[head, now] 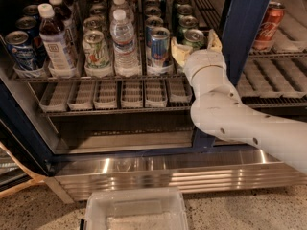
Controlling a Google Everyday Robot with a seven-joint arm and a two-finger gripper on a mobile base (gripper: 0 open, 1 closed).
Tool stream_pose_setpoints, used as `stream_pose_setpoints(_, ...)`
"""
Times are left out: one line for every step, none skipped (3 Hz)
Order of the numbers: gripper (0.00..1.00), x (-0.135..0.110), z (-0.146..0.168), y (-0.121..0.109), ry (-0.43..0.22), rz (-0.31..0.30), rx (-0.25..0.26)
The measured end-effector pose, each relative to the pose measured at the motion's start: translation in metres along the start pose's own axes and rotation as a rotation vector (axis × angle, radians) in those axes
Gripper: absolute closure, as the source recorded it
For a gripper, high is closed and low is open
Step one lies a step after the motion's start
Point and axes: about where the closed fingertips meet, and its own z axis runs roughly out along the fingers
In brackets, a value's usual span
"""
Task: Pick green can from top shelf of fridge
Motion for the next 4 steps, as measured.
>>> stream_pose_setpoints(0.36, 0.005, 0.002, -0.001, 0.014, 0.007, 0.009)
stream_pose_setpoints(0.39, 0.005, 0.002, 0.001, 0.014, 0.007, 0.009)
stream_pose_setpoints(0.4, 0.024, 0.01, 0.0, 0.068, 0.028, 0.001)
stream_pose_setpoints(0.39, 0.024, 0.01, 0.003, 0.068, 0.028, 0.001)
